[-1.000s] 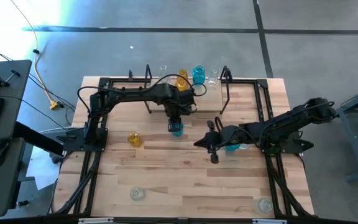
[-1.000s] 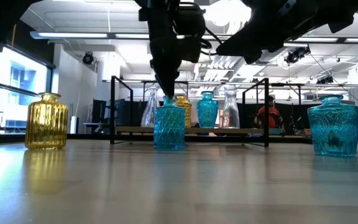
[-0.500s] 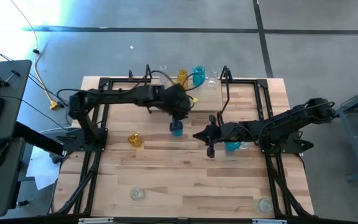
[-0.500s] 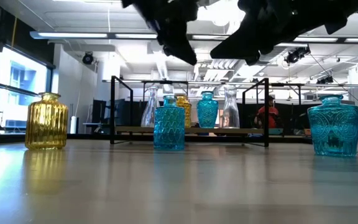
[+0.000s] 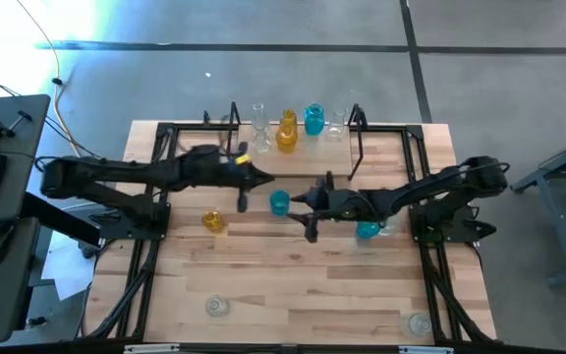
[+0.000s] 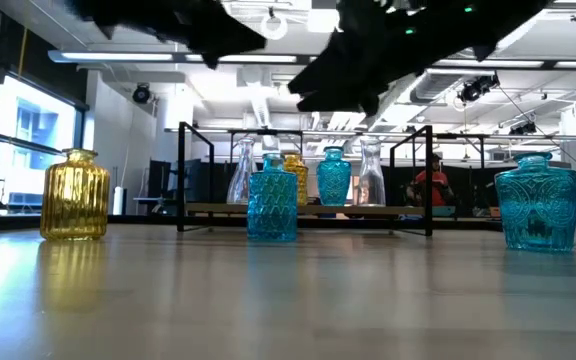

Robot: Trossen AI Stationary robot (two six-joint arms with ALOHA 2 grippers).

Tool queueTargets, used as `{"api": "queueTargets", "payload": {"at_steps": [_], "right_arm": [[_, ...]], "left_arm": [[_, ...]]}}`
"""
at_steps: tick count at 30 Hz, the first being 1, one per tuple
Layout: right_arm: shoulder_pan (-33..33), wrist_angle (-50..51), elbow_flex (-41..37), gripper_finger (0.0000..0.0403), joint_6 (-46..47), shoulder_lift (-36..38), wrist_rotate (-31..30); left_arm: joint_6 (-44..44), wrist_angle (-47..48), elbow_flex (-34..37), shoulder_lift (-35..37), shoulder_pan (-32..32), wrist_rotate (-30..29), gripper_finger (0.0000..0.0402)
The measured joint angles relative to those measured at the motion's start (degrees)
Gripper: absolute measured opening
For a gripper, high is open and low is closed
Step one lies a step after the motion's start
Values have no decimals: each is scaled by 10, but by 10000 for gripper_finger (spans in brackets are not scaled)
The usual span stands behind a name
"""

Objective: Sort vases onto shelf
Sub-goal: Put the blue vase on the shelf aligned with the other blue vase

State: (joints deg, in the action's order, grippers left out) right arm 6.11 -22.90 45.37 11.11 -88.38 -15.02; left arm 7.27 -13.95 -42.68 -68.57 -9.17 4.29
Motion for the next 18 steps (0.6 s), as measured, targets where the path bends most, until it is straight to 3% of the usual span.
{"api": "queueTargets", "payload": {"at_steps": [4, 7, 18], "right_arm": [[-12, 4, 30, 278, 28, -44, -27], [-19, 5, 43, 297, 49, -73, -48], [-31, -12, 94, 282, 82, -176, -129]], "left_arm": [[1, -78, 79, 69, -1, -14, 5], [11, -103, 125, 114, -5, -36, 5], [23, -124, 206, 214, -52, -47, 5]]}}
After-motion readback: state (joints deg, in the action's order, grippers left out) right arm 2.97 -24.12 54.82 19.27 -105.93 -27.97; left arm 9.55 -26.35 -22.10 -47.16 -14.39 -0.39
